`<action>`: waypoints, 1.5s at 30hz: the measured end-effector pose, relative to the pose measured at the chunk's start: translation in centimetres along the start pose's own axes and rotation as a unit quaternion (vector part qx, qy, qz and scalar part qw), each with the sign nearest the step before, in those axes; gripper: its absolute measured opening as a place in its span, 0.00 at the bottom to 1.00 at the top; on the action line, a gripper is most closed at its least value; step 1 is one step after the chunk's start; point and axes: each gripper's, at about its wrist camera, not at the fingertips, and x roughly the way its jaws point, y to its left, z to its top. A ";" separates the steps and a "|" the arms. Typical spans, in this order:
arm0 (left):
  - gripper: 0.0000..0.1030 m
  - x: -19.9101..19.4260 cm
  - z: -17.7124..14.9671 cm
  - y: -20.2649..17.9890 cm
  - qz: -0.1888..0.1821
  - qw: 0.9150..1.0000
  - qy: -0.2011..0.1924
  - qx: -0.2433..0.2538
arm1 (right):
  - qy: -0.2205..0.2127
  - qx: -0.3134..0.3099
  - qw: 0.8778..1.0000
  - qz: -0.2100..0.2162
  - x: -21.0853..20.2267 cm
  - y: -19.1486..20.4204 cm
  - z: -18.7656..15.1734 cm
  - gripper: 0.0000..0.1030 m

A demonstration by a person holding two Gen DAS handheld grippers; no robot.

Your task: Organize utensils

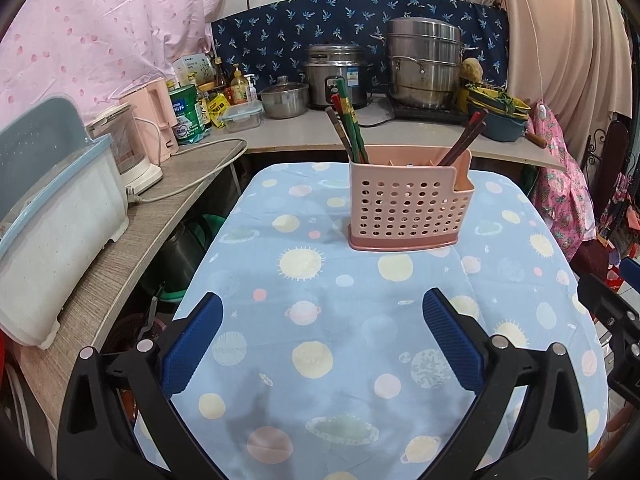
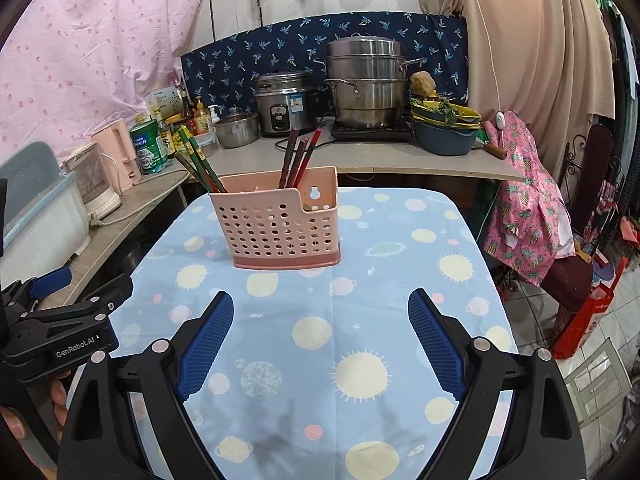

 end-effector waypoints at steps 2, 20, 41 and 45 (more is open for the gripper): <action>0.93 0.1 -0.1 0.0 0.003 1.000 0.001 0.002 | 0.001 -0.001 1.000 -0.002 0.1 -0.2 -0.3 0.86; 0.93 2.3 -1.2 0.5 0.015 0.999 0.036 -0.009 | 0.017 -0.005 1.000 -0.012 1.3 0.3 -1.3 0.93; 0.93 4.3 -1.5 0.9 0.014 0.999 0.050 -0.006 | 0.035 -0.005 0.999 -0.018 3.7 1.3 -1.8 0.93; 0.93 4.7 -1.6 0.8 0.016 0.999 0.049 -0.006 | 0.036 -0.004 0.999 -0.018 4.0 1.4 -1.7 0.93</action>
